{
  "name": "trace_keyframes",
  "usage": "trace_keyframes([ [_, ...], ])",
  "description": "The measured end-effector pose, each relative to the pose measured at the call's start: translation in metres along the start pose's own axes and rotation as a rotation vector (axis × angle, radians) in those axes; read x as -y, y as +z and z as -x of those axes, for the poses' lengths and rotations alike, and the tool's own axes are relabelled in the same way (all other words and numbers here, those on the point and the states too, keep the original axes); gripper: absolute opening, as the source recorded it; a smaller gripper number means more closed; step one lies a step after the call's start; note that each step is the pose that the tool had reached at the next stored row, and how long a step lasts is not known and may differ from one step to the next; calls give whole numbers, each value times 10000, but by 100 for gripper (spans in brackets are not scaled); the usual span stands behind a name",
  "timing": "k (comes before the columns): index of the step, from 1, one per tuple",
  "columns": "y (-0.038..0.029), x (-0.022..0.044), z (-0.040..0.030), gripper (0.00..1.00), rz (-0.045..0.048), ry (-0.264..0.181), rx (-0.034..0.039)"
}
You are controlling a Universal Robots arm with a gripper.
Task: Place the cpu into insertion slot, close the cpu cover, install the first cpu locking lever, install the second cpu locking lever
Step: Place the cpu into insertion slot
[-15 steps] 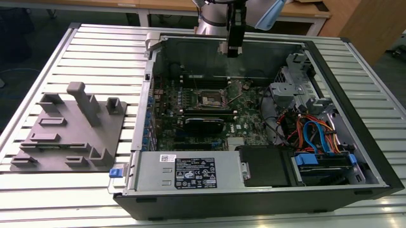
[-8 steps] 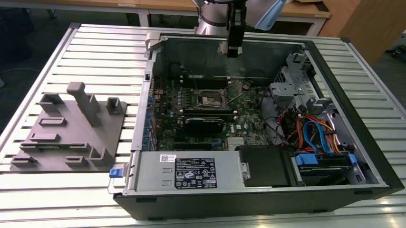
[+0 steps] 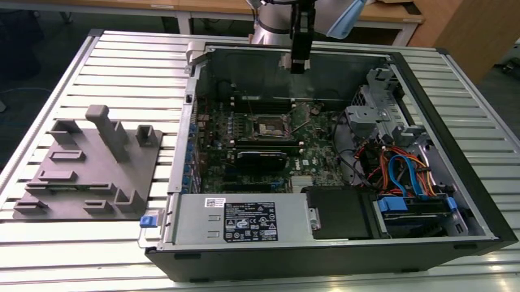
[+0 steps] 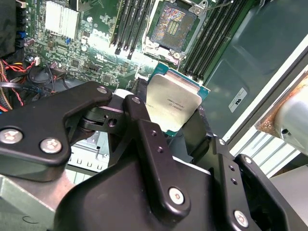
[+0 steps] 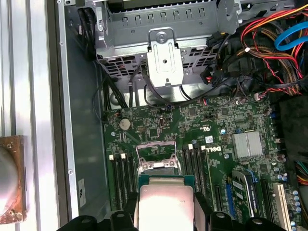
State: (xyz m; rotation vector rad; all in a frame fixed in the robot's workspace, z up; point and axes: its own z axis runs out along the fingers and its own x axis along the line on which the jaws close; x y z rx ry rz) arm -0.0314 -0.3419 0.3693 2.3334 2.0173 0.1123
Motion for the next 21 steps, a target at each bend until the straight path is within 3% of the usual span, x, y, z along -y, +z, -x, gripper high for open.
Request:
trace_keyframes([
  [13,0,0,0,54,2,110,10],
  [19,0,0,0,54,14,764,69],
  [21,0,0,0,54,15,799,72],
])
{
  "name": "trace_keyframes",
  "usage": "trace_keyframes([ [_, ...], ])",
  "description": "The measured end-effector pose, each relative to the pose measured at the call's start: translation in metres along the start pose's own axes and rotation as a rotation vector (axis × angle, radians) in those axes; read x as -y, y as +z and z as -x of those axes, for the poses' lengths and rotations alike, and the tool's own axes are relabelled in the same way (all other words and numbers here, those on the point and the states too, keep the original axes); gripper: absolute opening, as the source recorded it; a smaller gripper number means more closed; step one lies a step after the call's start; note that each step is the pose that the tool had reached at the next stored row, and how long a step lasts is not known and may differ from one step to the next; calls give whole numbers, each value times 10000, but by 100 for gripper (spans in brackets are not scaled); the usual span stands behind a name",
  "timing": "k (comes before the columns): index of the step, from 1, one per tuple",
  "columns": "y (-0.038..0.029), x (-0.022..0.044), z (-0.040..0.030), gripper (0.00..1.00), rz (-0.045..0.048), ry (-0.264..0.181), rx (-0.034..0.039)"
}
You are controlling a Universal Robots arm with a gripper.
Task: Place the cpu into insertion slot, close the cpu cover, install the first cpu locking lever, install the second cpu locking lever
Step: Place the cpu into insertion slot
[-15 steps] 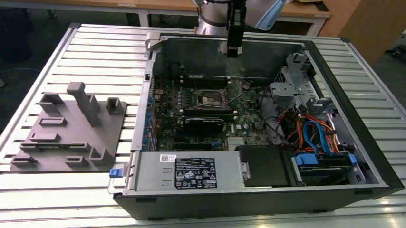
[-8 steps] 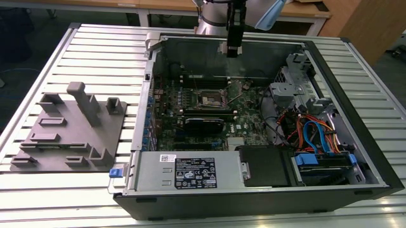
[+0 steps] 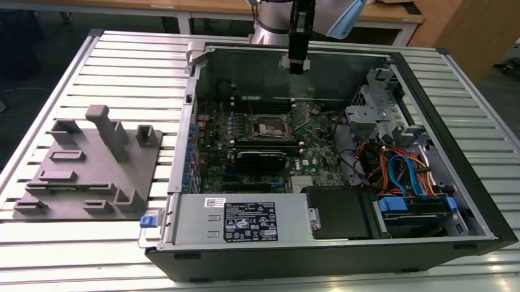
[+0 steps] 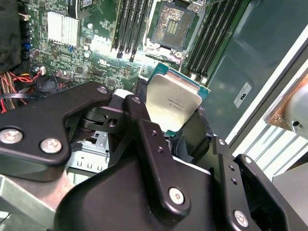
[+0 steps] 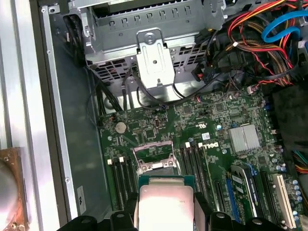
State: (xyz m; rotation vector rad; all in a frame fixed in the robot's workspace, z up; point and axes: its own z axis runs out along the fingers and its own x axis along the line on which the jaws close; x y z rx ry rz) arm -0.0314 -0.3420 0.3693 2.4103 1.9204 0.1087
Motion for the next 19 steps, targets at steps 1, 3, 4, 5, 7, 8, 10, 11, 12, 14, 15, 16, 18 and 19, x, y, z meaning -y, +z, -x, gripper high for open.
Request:
trace_keyframes([
  [1,0,0,0,54,0,10,1],
  [3,0,0,0,54,0,19,2],
  [4,0,0,0,54,0,20,2],
  [5,0,0,0,54,0,20,2],
  [7,0,0,0,54,0,21,2],
  [8,0,0,0,54,1,24,2],
  [10,0,0,0,54,1,41,4],
  [11,1,0,0,54,1,60,4],
  [12,0,0,0,54,1,82,7],
  [14,0,0,0,54,2,131,12],
  [15,0,0,0,54,3,159,14],
  [16,0,0,0,54,4,194,17],
  [18,1,0,0,54,5,256,23],
  [19,1,0,0,54,5,280,25],
])
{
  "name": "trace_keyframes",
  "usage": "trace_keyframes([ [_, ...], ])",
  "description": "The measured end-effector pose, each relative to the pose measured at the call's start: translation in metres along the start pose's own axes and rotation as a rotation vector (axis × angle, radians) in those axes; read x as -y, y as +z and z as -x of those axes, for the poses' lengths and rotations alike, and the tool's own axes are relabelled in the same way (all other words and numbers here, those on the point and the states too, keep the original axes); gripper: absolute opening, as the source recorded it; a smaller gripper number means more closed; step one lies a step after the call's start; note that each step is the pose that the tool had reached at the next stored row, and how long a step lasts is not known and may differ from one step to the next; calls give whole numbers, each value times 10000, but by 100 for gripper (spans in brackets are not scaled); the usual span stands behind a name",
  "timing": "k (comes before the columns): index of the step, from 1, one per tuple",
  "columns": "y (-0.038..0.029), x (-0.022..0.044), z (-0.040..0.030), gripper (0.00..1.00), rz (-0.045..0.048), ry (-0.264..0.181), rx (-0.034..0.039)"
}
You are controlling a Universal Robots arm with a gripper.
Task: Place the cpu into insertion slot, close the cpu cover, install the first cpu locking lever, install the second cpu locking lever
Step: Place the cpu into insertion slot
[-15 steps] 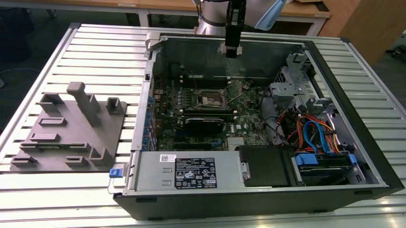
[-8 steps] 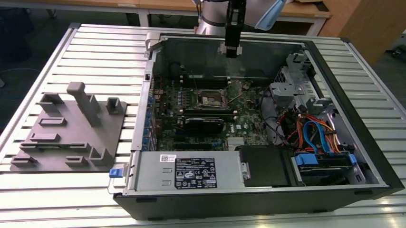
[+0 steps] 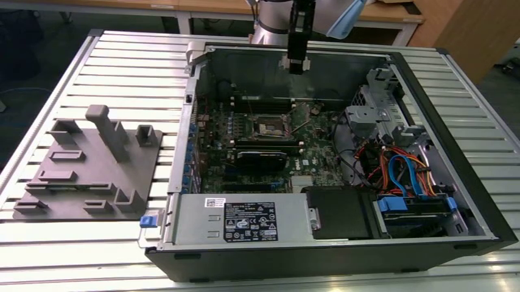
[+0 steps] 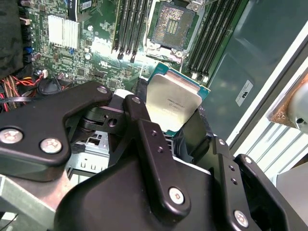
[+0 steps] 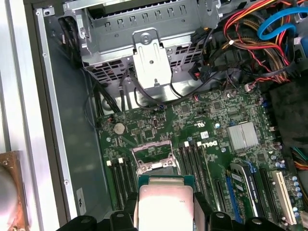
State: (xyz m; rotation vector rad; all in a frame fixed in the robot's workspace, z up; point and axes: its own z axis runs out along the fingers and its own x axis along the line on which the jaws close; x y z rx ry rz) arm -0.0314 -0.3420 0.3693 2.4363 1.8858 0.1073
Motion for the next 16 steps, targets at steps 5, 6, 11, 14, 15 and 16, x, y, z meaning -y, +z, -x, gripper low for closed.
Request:
trace_keyframes([
  [5,0,0,0,54,3,125,11],
  [6,0,0,0,54,3,152,14],
  [11,0,0,0,54,5,266,24],
  [14,1,0,0,54,6,327,29],
  [15,0,0,0,54,7,346,31],
  [16,0,0,0,54,7,364,33],
])
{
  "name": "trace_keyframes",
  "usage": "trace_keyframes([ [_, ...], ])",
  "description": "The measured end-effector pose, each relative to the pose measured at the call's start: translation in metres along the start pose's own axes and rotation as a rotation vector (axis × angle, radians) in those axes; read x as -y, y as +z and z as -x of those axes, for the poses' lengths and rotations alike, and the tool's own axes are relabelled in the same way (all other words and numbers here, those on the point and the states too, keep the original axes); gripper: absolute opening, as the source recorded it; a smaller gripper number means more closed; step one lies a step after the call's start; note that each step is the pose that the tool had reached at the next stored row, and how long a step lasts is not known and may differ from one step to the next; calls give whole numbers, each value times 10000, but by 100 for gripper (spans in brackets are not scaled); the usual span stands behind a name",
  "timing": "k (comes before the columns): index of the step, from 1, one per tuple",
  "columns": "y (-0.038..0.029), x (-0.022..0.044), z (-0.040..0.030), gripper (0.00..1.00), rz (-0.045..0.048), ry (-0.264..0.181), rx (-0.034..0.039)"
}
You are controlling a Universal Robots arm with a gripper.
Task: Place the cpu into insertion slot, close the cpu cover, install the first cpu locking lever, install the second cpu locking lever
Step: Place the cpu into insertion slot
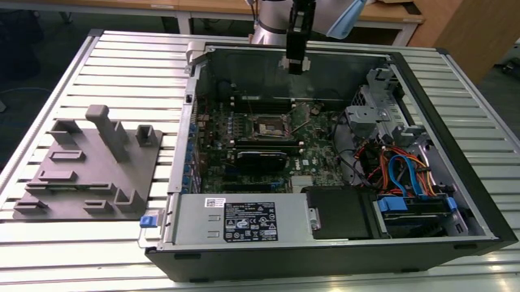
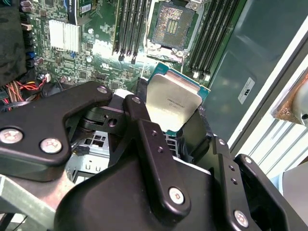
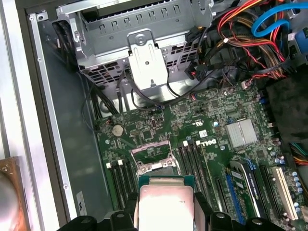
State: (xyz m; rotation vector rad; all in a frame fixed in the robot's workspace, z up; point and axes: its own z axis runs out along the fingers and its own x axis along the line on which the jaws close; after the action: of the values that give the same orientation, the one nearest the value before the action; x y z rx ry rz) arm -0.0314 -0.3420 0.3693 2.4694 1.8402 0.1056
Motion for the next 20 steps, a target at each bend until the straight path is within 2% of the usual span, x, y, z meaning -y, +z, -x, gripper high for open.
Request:
trace_keyframes([
  [20,0,0,0,54,6,296,26],
])
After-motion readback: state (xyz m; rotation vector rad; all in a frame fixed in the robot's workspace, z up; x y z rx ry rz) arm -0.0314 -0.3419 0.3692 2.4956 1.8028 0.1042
